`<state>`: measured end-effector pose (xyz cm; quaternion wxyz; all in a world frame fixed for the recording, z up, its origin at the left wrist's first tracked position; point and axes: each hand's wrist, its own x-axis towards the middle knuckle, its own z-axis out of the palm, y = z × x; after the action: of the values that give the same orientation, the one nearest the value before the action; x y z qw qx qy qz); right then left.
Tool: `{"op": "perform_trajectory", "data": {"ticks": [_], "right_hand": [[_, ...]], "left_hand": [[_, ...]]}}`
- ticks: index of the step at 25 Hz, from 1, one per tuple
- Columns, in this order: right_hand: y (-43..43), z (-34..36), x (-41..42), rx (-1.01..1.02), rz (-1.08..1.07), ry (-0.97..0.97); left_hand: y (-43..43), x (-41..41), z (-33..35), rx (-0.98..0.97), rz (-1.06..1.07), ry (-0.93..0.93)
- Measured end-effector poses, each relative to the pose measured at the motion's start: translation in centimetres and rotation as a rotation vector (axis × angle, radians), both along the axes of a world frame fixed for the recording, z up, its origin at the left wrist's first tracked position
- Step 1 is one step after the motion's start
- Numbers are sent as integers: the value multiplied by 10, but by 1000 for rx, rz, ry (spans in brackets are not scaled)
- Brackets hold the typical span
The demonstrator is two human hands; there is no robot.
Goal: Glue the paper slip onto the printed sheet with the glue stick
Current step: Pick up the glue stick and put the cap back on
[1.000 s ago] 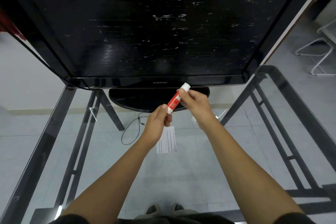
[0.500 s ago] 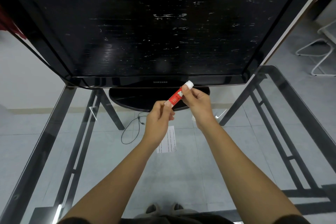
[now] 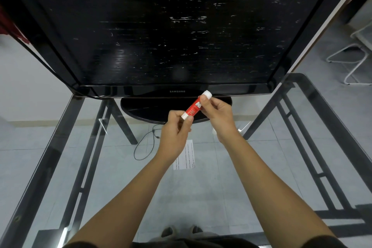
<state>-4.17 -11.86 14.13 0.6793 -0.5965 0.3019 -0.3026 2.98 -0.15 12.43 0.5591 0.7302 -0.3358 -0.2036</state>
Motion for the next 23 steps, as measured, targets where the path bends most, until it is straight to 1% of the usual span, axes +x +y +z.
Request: {"op": "perform_trajectory", "data": {"ticks": [1, 2, 3, 4, 5, 6, 8, 9, 10, 11, 12, 15, 16, 17, 18, 19, 20, 21, 23], "right_hand": [[1, 0, 0, -2, 5, 8], [1, 0, 0, -5, 8, 14], [2, -1, 0, -4, 11, 15], [2, -1, 0, -2, 15, 10], [2, -1, 0, 4, 20, 1], [3, 0, 0, 9, 27, -8], [3, 0, 1, -3, 52, -27], [3, 0, 1, -10, 64, -32], [2, 1, 1, -10, 68, -33], [2, 2, 1, -8, 60, -31], [1, 2, 0, -7, 46, -27], [-1, 3, -2, -9, 29, -26], [0, 3, -2, -8, 35, -26], [1, 4, -2, -10, 41, -20], [2, 3, -1, -12, 48, -14], [2, 3, -1, -13, 52, -12], [2, 2, 0, -11, 52, -14], [2, 2, 0, -6, 50, -17], [1, 3, 0, -2, 54, -20]], "left_hand": [[1, 2, -2, 28, 9, -84], [1, 4, -4, 57, 12, -105], [0, 4, -3, 81, 8, -72], [-3, 3, -1, 86, 15, 23], [-5, 3, 2, 85, 33, 187], [-7, 5, 6, 89, 54, 423], [-7, 9, 16, 67, 6, 1001], [-7, 10, 20, 62, -22, 1187], [-8, 10, 21, 72, -22, 1242], [-9, 9, 22, 93, -10, 1172], [-8, 7, 21, 107, 3, 978], [-2, 2, 9, 63, 3, 70], [1, 3, 4, 51, -6, -96], [3, 5, 1, 46, -5, -149], [3, 7, -2, 51, -9, -138], [1, 7, -3, 53, -15, -76], [-2, 7, -1, 50, -18, 63], [-5, 8, 2, 43, -22, 286], [-8, 14, 9, 29, -75, 842]]}}
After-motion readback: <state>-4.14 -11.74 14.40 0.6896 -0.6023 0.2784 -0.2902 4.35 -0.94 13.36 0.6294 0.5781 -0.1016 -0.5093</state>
